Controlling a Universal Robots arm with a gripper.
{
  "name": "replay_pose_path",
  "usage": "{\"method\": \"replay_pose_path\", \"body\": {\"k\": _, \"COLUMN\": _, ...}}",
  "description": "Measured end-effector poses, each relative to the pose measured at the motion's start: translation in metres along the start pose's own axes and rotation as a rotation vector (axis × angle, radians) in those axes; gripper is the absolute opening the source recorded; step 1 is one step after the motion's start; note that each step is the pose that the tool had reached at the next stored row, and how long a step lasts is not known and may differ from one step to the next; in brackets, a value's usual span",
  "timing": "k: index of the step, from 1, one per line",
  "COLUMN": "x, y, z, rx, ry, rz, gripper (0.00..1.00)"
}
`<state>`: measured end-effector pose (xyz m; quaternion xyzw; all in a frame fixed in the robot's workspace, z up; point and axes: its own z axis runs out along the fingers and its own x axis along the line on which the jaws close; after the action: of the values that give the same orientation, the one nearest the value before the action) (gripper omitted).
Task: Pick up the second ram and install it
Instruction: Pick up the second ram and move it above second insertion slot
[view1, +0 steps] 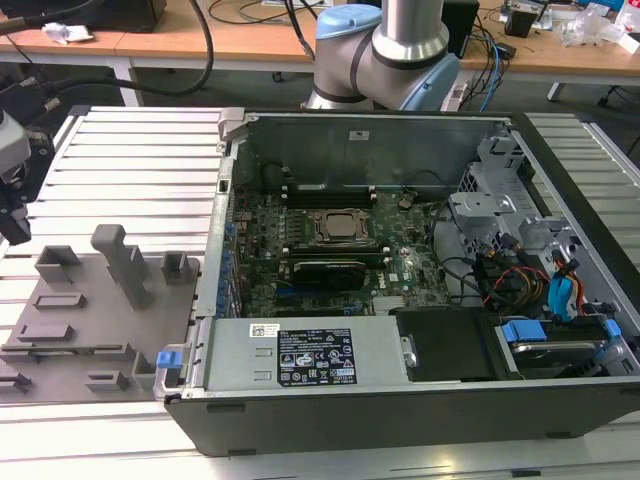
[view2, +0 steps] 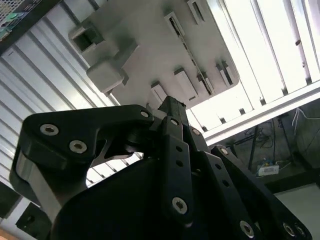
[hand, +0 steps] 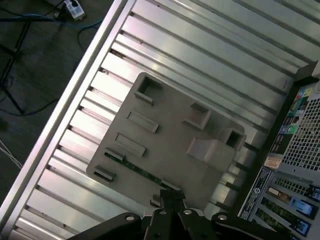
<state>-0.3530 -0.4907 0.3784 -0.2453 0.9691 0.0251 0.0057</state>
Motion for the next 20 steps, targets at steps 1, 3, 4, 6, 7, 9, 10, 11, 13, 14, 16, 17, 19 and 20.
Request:
{"method": "replay_pose_path", "body": {"k": 1, "x": 0.0000, "y": 0.0000, "z": 0.0000, "rx": -0.0007, "ry": 0.0014, "rz": -0.030, "gripper": 0.11}}
{"method": "replay_pose_path", "body": {"k": 3, "x": 0.0000, "y": 0.0000, "z": 0.0000, "rx": -0.0015, "ry": 0.0028, "rz": -0.061, "gripper": 0.11}}
{"method": "replay_pose_path", "body": {"k": 4, "x": 0.0000, "y": 0.0000, "z": 0.0000, "rx": -0.0017, "ry": 0.0033, "rz": -0.072, "gripper": 0.11}}
{"method": "replay_pose_path", "body": {"k": 6, "x": 0.0000, "y": 0.0000, "z": 0.0000, "rx": -0.0025, "ry": 0.0049, "rz": -0.107, "gripper": 0.11}}
{"method": "replay_pose_path", "body": {"k": 7, "x": 0.0000, "y": 0.0000, "z": 0.0000, "rx": -0.0028, "ry": 0.0054, "rz": -0.117, "gripper": 0.11}}
{"method": "replay_pose_path", "body": {"k": 9, "x": 0.0000, "y": 0.0000, "z": 0.0000, "rx": -0.0039, "ry": 0.0076, "rz": -0.166, "gripper": 0.11}}
{"method": "replay_pose_path", "body": {"k": 10, "x": 0.0000, "y": 0.0000, "z": 0.0000, "rx": -0.0041, "ry": 0.0081, "rz": -0.178, "gripper": 0.11}}
{"method": "replay_pose_path", "body": {"k": 11, "x": 0.0000, "y": 0.0000, "z": 0.0000, "rx": -0.0044, "ry": 0.0087, "rz": -0.189, "gripper": 0.11}}
{"method": "replay_pose_path", "body": {"k": 13, "x": 0.0000, "y": 0.0000, "z": 0.0000, "rx": -0.0052, "ry": 0.0107, "rz": -0.230, "gripper": 0.11}}
{"method": "replay_pose_path", "body": {"k": 14, "x": 0.0000, "y": 0.0000, "z": 0.0000, "rx": -0.0057, "ry": 0.0117, "rz": -0.252, "gripper": 0.11}}
{"method": "replay_pose_path", "body": {"k": 16, "x": 0.0000, "y": 0.0000, "z": 0.0000, "rx": -0.0064, "ry": 0.0136, "rz": -0.290, "gripper": 0.11}}
{"method": "replay_pose_path", "body": {"k": 17, "x": 0.0000, "y": 0.0000, "z": 0.0000, "rx": -0.0068, "ry": 0.0145, "rz": -0.309, "gripper": 0.11}}
{"method": "replay_pose_path", "body": {"k": 19, "x": 0.0000, "y": 0.0000, "z": 0.0000, "rx": -0.0073, "ry": 0.0158, "rz": -0.335, "gripper": 0.11}}
{"method": "replay_pose_path", "body": {"k": 20, "x": 0.0000, "y": 0.0000, "z": 0.0000, "rx": -0.0074, "ry": 0.0162, "rz": -0.343, "gripper": 0.11}}
